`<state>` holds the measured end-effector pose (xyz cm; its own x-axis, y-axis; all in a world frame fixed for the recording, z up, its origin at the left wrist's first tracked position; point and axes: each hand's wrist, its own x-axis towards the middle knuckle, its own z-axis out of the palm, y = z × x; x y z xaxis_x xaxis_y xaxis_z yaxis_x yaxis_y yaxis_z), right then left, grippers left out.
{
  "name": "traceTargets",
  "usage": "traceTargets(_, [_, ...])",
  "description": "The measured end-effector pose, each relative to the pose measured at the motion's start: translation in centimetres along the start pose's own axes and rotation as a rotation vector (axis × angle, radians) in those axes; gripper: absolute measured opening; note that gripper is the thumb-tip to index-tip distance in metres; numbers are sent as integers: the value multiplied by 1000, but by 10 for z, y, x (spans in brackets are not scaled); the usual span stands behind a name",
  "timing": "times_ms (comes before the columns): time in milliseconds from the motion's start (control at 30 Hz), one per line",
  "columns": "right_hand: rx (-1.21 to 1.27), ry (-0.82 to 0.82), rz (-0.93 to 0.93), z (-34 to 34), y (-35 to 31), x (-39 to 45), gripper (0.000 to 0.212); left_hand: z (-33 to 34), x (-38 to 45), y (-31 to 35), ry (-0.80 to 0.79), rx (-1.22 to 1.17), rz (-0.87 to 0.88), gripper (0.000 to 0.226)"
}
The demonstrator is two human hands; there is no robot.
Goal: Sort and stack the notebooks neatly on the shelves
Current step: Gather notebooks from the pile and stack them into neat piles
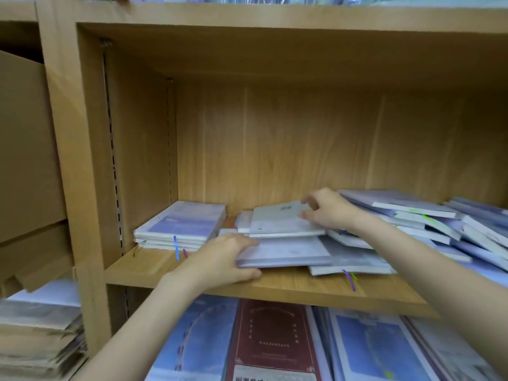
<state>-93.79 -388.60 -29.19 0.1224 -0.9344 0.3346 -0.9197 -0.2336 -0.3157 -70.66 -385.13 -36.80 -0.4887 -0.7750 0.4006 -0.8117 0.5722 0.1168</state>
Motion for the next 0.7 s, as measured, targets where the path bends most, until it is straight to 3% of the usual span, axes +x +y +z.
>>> traceTargets(133, [-9,-196,-284,-4,-2,-38,43,8,-1,3,134,191,70,38])
traceTargets(233, [-96,-289,-380,4,5,-62,60,-5,-4,7,386,221,91,28])
traceTargets(333, [-93,6,-505,4,11,-67,46,-31,-14,8,567,205,219,18])
traceTargets(400, [125,252,-581,2,12,-69,29,-43,-28,6,616,73,229,24])
traceTargets(500, [442,256,-538,4,5,-76,24,-49,-50,2,707,-107,200,23])
traceTargets(600, [418,327,-630,9,-6,-80,21,-54,-53,1,744,-123,196,26])
traceTargets(700, [262,692,-657,-2,-20,-76,17,-62,-44,2,796,-128,30,30])
